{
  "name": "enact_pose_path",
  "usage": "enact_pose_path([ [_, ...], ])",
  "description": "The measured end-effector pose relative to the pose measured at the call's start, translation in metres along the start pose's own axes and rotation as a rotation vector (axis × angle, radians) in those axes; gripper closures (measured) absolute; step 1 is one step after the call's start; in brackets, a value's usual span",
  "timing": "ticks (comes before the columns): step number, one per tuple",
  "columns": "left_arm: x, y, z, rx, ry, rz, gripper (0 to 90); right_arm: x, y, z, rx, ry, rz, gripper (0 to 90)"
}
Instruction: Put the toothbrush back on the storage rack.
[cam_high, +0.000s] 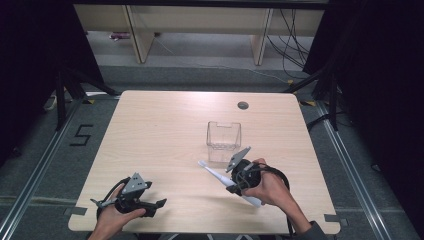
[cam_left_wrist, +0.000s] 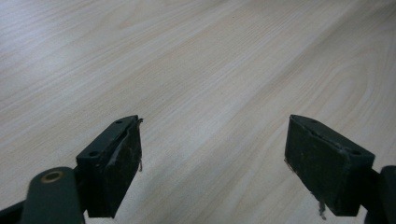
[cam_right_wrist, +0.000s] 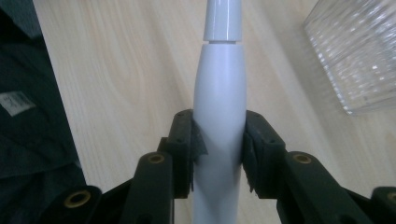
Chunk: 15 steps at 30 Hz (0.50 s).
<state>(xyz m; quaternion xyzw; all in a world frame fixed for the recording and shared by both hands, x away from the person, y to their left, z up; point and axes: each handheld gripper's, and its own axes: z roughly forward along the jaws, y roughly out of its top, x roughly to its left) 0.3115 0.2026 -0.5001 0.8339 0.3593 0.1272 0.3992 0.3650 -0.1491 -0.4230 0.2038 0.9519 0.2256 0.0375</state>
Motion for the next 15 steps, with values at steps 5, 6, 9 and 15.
enact_pose_path([
  [5,0.000,0.000,0.000,0.000,0.000,-0.003,18.4,-0.008,-0.004,-0.010,-0.121,-0.015,0.061,66.6],
  [6,0.000,0.000,0.000,0.000,0.001,-0.006,18.4,-0.008,-0.005,-0.012,-0.130,-0.007,0.087,66.6],
  [9,0.000,0.000,0.000,0.000,0.001,-0.007,18.4,-0.012,-0.006,-0.015,-0.201,-0.011,0.105,66.6],
  [15,-0.001,0.000,0.000,-0.009,-0.002,-0.012,18.4,-0.017,-0.009,-0.014,-0.269,0.009,0.114,66.6],
])
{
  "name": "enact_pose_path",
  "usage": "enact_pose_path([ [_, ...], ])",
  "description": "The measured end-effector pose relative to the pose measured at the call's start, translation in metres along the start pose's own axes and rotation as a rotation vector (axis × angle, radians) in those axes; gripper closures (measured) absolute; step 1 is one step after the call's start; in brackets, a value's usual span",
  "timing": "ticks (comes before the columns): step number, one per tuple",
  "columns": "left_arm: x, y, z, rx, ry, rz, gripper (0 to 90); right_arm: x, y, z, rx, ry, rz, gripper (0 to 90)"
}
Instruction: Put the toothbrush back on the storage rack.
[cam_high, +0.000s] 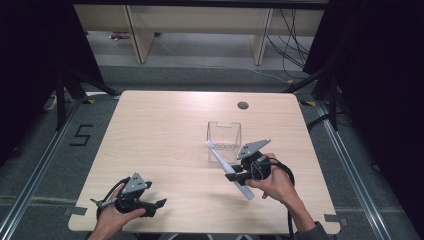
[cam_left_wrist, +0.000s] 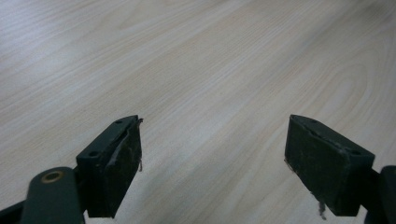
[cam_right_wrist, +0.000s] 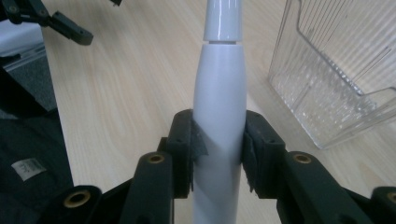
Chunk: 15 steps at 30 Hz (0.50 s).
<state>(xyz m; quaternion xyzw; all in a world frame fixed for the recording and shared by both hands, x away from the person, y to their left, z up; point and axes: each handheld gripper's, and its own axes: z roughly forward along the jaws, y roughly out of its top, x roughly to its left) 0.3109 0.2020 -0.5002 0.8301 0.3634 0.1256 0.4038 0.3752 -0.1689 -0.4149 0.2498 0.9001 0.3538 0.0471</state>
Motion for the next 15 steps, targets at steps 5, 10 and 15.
enact_pose_path([
  [5,0.0008,0.0001,-0.0003,0.009,0.000,0.014,18.4,-0.0047,0.0021,-0.0026,-0.046,0.025,-0.018,66.6],
  [10,0.0007,0.0001,-0.0003,0.009,0.000,0.016,18.4,-0.0065,0.0028,-0.0046,-0.086,0.013,0.005,66.6],
  [15,0.0002,-0.0003,0.0011,-0.005,-0.003,0.005,18.3,-0.0117,0.0044,-0.0059,-0.119,0.006,0.017,66.6],
])
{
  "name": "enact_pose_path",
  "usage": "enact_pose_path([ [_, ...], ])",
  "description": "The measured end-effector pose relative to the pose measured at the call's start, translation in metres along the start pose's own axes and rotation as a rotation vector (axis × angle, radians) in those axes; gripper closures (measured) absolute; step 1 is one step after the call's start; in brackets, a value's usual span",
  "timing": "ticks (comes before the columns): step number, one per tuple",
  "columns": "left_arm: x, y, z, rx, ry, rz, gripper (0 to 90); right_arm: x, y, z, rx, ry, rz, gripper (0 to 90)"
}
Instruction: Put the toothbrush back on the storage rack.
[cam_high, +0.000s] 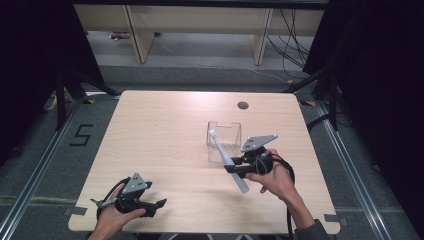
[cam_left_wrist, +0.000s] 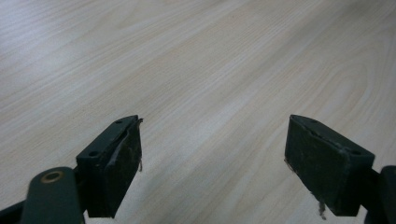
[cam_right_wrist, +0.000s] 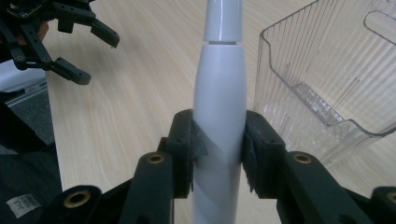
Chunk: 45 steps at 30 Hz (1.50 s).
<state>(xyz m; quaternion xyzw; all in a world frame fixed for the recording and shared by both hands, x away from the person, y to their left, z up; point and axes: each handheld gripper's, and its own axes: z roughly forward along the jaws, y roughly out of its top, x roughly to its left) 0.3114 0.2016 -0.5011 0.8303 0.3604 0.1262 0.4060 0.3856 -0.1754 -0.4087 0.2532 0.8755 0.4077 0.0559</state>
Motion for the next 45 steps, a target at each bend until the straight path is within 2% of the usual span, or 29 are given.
enact_pose_path([
  [2,0.001,0.000,-0.001,0.006,0.001,0.007,18.3,0.000,0.001,-0.001,-0.016,-0.005,0.016,66.6],
  [3,0.001,0.000,-0.001,0.006,0.001,0.006,18.4,-0.002,0.002,-0.001,-0.015,0.003,0.004,66.6],
  [4,0.001,0.000,-0.001,0.007,0.002,0.003,18.4,-0.001,0.002,-0.002,-0.028,-0.007,0.022,66.6],
  [6,0.001,0.000,0.000,0.006,0.002,0.002,18.3,-0.004,0.004,-0.003,-0.042,0.009,0.014,66.6],
  [7,0.000,0.000,0.000,-0.002,0.000,-0.006,18.3,-0.003,0.005,-0.004,-0.049,0.005,0.031,66.6],
  [8,0.000,0.000,0.001,-0.001,0.000,-0.005,18.3,-0.006,0.006,-0.005,-0.054,-0.009,0.007,66.6],
  [10,0.000,0.000,0.001,-0.001,0.001,-0.003,18.3,-0.007,0.008,-0.006,-0.061,0.005,0.019,66.6],
  [11,0.000,0.000,0.001,-0.001,0.002,-0.003,18.3,-0.006,0.009,-0.007,-0.066,-0.007,0.031,66.6],
  [12,0.001,0.000,0.000,0.004,0.000,0.004,18.3,-0.008,0.010,-0.008,-0.080,-0.018,0.008,66.6],
  [13,0.001,0.000,0.000,0.003,0.003,-0.003,18.3,-0.008,0.011,-0.009,-0.085,-0.006,0.026,66.6],
  [16,0.001,0.000,0.000,-0.004,0.005,-0.011,18.3,-0.010,0.016,-0.011,-0.112,-0.004,0.016,66.6],
  [17,0.002,0.000,0.000,0.013,0.013,0.008,18.2,-0.010,0.017,-0.012,-0.103,-0.018,0.016,66.6],
  [20,0.001,-0.001,-0.001,0.009,0.005,0.003,18.2,-0.012,0.021,-0.011,-0.116,-0.013,0.013,66.6],
  [21,0.000,-0.001,0.000,-0.010,0.006,-0.011,18.2,-0.011,0.022,-0.010,-0.125,-0.019,0.025,66.6],
  [22,0.001,-0.001,-0.001,0.004,0.008,-0.001,18.2,-0.013,0.023,-0.010,-0.114,-0.010,0.020,66.6],
  [23,0.001,-0.002,-0.002,0.004,0.010,-0.004,18.2,-0.013,0.023,-0.010,-0.111,-0.014,0.040,66.6],
  [24,0.001,-0.002,-0.002,0.005,0.009,-0.003,18.2,-0.015,0.024,-0.009,-0.123,-0.024,0.023,66.6],
  [25,0.000,-0.001,-0.001,-0.006,0.008,-0.012,18.2,-0.014,0.025,-0.008,-0.123,-0.017,0.049,66.6],
  [26,0.001,-0.001,-0.001,0.001,0.009,-0.002,18.2,-0.017,0.026,-0.009,-0.119,-0.025,0.024,66.6],
  [27,0.000,-0.001,-0.001,0.003,0.010,-0.002,18.2,-0.016,0.026,-0.009,-0.117,-0.026,0.042,66.6],
  [28,0.000,-0.001,-0.001,0.006,0.009,0.003,18.2,-0.018,0.027,-0.009,-0.119,-0.030,0.035,66.6],
  [30,0.000,-0.002,0.000,0.001,0.005,-0.001,18.2,-0.019,0.028,-0.010,-0.125,-0.026,0.050,66.6],
  [31,0.001,-0.001,0.000,0.000,0.004,-0.002,18.2,-0.021,0.029,-0.009,-0.141,-0.023,0.032,66.6],
  [32,0.001,-0.002,0.000,-0.004,0.004,-0.002,18.2,-0.020,0.030,-0.010,-0.139,-0.026,0.055,66.6],
  [33,0.001,-0.002,0.000,-0.003,0.003,-0.001,18.1,-0.023,0.031,-0.010,-0.155,-0.027,0.035,66.6],
  [36,0.000,-0.001,0.001,-0.001,0.004,-0.001,18.1,-0.024,0.034,-0.012,-0.165,-0.040,0.050,66.6],
  [38,0.001,-0.001,0.001,0.011,0.009,0.009,18.1,-0.026,0.038,-0.013,-0.177,-0.031,0.043,66.6],
  [41,0.000,-0.001,0.001,0.001,0.003,-0.004,18.1,-0.027,0.044,-0.012,-0.198,-0.015,0.044,66.6],
  [45,0.000,-0.001,0.001,0.002,0.000,-0.003,18.1,-0.028,0.052,-0.009,-0.195,-0.024,0.051,66.6],
])
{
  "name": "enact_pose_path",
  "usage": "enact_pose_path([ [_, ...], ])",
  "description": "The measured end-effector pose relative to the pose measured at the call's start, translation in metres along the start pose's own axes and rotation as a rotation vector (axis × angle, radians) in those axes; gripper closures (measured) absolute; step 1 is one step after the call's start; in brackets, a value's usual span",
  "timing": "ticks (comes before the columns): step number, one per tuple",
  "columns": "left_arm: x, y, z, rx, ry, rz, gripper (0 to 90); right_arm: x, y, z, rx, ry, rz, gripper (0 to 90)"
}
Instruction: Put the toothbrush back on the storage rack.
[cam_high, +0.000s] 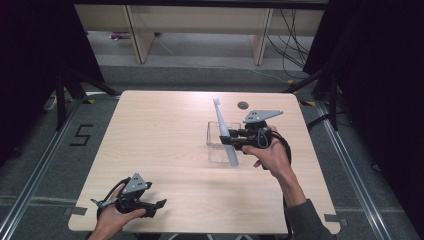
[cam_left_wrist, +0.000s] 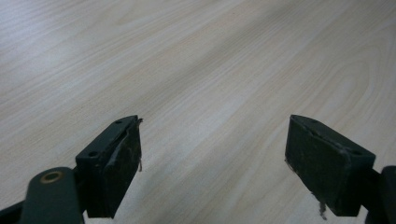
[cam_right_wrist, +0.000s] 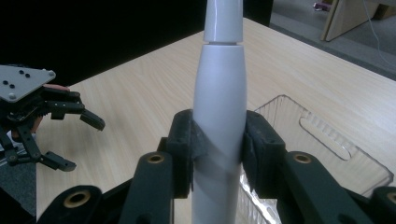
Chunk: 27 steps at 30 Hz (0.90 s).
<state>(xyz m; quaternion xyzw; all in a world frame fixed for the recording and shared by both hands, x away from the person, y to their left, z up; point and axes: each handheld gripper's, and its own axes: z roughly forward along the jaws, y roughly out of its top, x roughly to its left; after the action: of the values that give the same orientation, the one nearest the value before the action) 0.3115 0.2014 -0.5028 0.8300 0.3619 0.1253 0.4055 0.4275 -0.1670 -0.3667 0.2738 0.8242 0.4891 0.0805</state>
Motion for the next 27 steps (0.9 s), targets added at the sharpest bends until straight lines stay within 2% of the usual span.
enact_pose_path([
  [1,0.001,0.000,-0.001,0.012,0.005,0.015,18.1,-0.001,0.001,0.003,-0.015,0.009,-0.008,66.6],
  [3,0.000,0.000,0.000,-0.003,-0.002,-0.001,18.1,-0.002,0.005,0.005,-0.010,0.005,-0.015,66.6],
  [5,0.000,0.000,0.000,0.000,-0.001,0.001,18.1,-0.001,0.007,0.007,-0.011,0.013,0.005,66.6],
  [6,0.000,0.000,0.000,-0.003,-0.001,0.001,18.1,-0.003,0.009,0.008,-0.010,0.009,-0.010,66.6],
  [7,0.000,0.000,-0.001,0.007,-0.005,0.009,18.1,-0.002,0.010,0.009,-0.009,0.013,-0.002,66.6],
  [9,-0.001,0.000,0.000,-0.015,-0.008,-0.002,18.1,-0.004,0.012,0.010,-0.017,0.009,-0.007,66.6],
  [10,0.001,0.000,-0.001,0.008,0.004,0.016,18.1,-0.004,0.013,0.010,-0.016,0.010,0.004,66.6],
  [12,-0.001,0.000,0.000,-0.004,-0.004,0.000,18.1,-0.007,0.015,0.011,-0.029,0.008,-0.002,66.6],
  [13,0.001,0.000,-0.001,0.013,0.006,0.015,18.1,-0.007,0.016,0.011,-0.026,0.014,0.005,66.6],
  [14,0.001,0.000,0.000,0.013,0.006,0.012,18.1,-0.008,0.018,0.011,-0.033,0.006,-0.009,66.6],
  [16,0.000,0.000,0.000,0.008,0.003,0.005,18.1,-0.009,0.021,0.011,-0.035,0.011,0.006,66.6],
  [17,0.001,0.000,0.000,0.013,0.004,0.013,18.1,-0.011,0.022,0.011,-0.030,0.009,-0.005,66.6],
  [18,-0.001,0.000,0.000,-0.003,-0.005,-0.002,18.1,-0.011,0.023,0.012,-0.035,0.015,0.001,66.6],
  [19,-0.001,0.000,0.001,-0.003,-0.004,-0.004,18.1,-0.013,0.025,0.012,-0.036,0.008,-0.015,66.6],
  [20,0.001,0.000,0.000,0.013,0.006,0.011,18.1,-0.013,0.026,0.013,-0.044,-0.015,-0.023,66.6],
  [21,0.001,0.000,0.000,0.011,-0.002,0.010,18.1,-0.014,0.028,0.013,-0.027,-0.020,-0.034,66.6],
  [25,0.000,0.000,0.000,0.017,0.001,0.011,18.1,-0.017,0.032,0.017,-0.036,-0.006,-0.030,66.6],
  [26,-0.001,0.000,0.000,0.016,-0.009,0.006,18.0,-0.016,0.033,0.018,-0.041,-0.013,-0.014,66.6],
  [27,-0.002,-0.001,0.001,0.009,-0.013,0.006,18.0,-0.019,0.034,0.018,-0.033,-0.020,-0.037,66.6],
])
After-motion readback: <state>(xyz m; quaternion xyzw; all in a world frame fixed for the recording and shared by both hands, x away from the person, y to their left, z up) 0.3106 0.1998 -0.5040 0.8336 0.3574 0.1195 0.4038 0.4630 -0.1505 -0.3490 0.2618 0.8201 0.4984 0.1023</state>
